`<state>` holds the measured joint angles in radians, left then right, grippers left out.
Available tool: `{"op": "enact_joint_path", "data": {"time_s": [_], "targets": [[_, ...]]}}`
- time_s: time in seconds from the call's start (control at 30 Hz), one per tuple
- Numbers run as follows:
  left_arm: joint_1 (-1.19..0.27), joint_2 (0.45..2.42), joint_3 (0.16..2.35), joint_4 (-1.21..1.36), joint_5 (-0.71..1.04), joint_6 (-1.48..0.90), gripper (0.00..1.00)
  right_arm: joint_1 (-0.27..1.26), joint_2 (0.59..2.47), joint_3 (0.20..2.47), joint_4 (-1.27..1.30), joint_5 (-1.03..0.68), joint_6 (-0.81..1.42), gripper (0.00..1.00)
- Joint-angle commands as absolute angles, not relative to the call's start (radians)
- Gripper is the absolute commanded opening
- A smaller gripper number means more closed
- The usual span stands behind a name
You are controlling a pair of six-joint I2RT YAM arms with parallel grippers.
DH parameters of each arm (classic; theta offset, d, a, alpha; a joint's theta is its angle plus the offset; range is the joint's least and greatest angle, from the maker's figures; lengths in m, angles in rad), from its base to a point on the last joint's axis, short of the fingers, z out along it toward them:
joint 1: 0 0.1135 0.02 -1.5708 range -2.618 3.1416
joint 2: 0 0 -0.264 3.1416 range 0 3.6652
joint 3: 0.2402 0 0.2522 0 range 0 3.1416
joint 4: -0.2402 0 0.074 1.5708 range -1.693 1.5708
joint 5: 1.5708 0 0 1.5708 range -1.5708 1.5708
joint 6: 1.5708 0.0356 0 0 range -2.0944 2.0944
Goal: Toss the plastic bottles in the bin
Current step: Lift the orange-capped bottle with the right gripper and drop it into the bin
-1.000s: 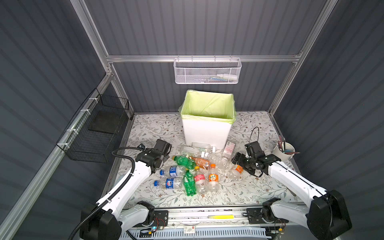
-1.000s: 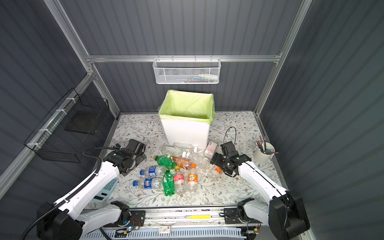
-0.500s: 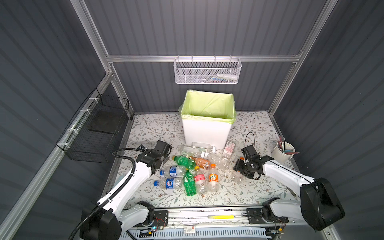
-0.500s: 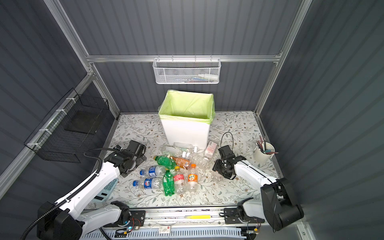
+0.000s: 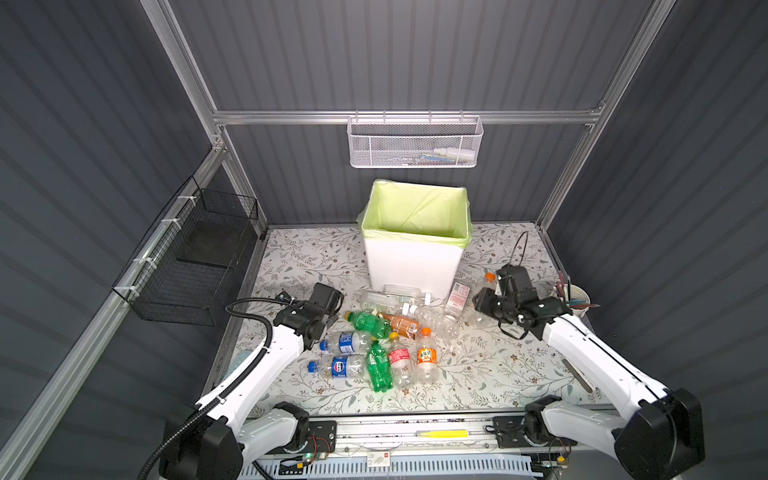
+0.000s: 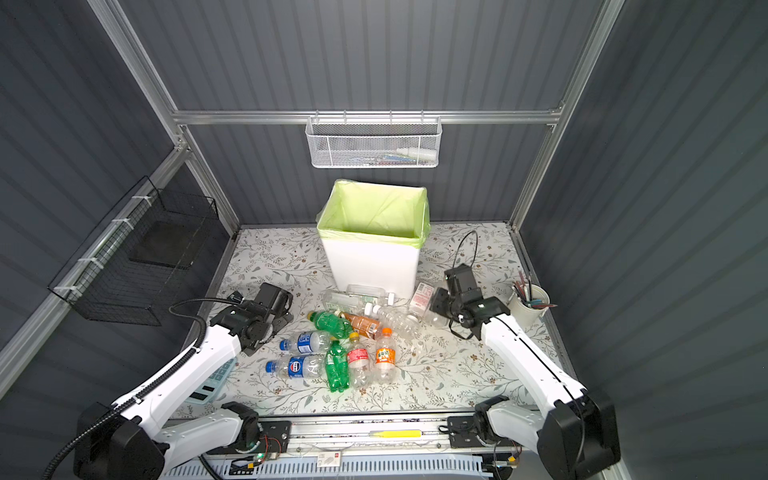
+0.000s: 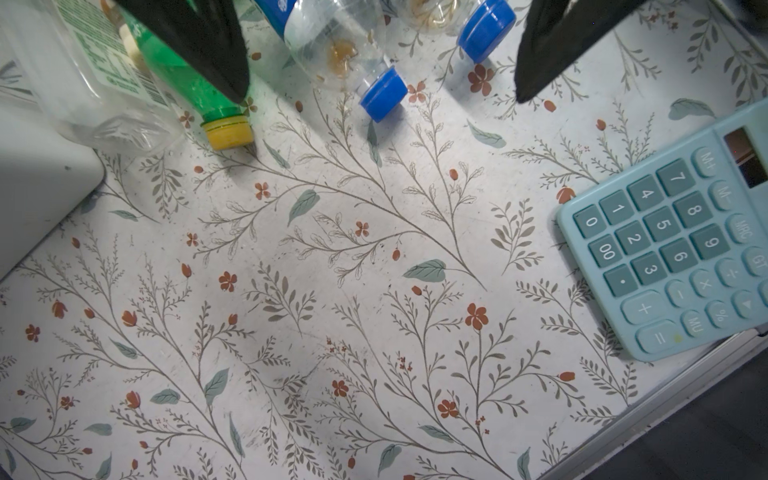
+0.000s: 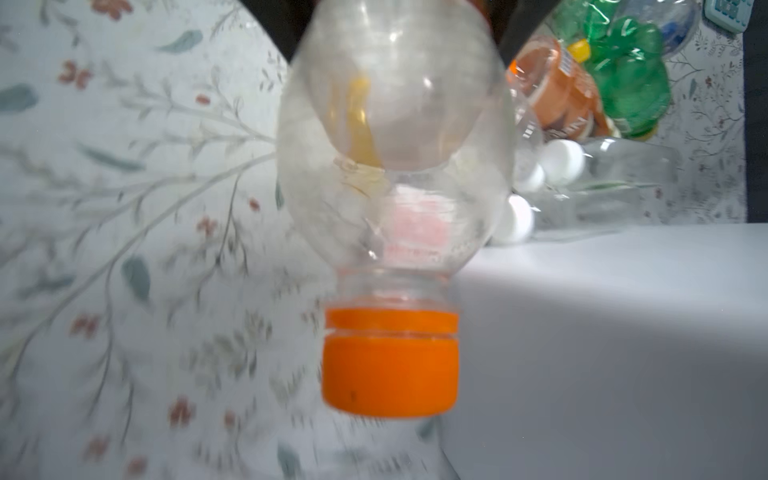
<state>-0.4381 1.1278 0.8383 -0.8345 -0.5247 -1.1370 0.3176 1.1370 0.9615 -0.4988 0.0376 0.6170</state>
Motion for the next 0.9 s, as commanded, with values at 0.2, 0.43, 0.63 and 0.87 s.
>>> {"op": "enact_joint_path", "data": {"time_s": [0.2, 0.43, 0.63, 0.87], "targets": [[-0.441, 1.108, 0.792, -0.802, -0.538, -1.128, 1.0, 0.166, 1.088, 1.452, -0.264, 0.144, 0.327, 0.49], [-0.441, 1.111, 0.785, -0.784, -0.518, -1.122, 1.0, 0.19, 1.319, 1.664, -0.127, -0.055, 0.448, 0.5], [-0.441, 1.086, 0.771, -0.792, -0.496, -1.16, 1.0, 0.296, 1.61, 1.831, -0.32, -0.229, 0.458, 0.59], [-0.442, 1.072, 0.789, -0.822, -0.486, -1.182, 1.0, 0.295, 1.518, 1.894, -0.323, -0.013, 0.352, 0.99]]}}
